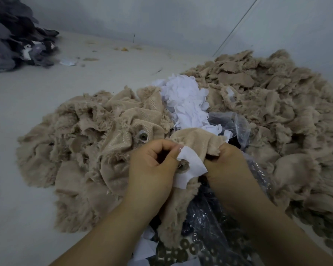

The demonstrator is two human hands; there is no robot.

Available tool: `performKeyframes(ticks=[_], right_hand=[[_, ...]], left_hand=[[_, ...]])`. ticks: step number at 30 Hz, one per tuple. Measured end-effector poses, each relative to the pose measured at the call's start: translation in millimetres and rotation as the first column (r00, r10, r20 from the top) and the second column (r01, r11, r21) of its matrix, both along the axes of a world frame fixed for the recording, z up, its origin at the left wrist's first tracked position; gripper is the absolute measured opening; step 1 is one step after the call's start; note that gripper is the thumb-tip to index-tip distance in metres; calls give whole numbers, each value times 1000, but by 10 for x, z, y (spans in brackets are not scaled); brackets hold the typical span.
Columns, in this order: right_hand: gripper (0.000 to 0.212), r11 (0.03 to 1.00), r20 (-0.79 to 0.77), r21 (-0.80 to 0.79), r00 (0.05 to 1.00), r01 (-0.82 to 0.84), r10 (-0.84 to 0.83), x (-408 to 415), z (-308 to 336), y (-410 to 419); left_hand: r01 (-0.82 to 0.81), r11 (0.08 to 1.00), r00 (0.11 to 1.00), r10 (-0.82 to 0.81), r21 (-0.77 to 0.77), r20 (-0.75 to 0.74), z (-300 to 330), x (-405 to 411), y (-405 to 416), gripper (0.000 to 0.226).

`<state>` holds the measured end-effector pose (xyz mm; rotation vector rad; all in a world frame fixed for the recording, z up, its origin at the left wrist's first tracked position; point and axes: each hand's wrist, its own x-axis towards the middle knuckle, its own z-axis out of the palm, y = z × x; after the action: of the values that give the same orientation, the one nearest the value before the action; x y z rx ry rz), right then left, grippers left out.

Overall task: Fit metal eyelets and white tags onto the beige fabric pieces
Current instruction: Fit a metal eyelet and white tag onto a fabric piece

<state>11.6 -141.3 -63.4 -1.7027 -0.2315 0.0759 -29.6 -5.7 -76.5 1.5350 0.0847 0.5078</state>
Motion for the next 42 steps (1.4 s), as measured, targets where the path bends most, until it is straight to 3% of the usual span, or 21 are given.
performKeyframes(ticks=[3,9,13,18,30,38,41,42], right_hand=[[13,993,38,119,999,-16,11,-17,-4,7],[11,983,70,182,997,-27,14,-19,-20,6],[13,988,61,156,998,9,-19,-17,-12,-5],[10,985,60,172,998,-6,-5,-31,3,5],[11,967,-40,255,999,-14,25,-36,-19,16],[18,950,-118,311,991,-30,70,-11,-74,16],[11,961,-161,276,985,-12,59,20,-79,15],[19,958,-195,286,979,6,52,26,-76,13]], left_hand=[[-18,999,1000,17,35,20,15,-7,-24,22],[-75,996,996,72,55,47,13,-12,-52,18],[-161,984,984,154,79,93,9,-24,-42,17],[-142,985,988,136,95,68,16,-24,-49,15],[-118,985,992,111,122,64,-13,-6,-56,15],[-52,999,998,52,12,44,-25,0,-22,17],[-74,996,996,71,55,51,-31,0,-15,19],[-85,994,995,81,70,54,-32,1,-14,19]])
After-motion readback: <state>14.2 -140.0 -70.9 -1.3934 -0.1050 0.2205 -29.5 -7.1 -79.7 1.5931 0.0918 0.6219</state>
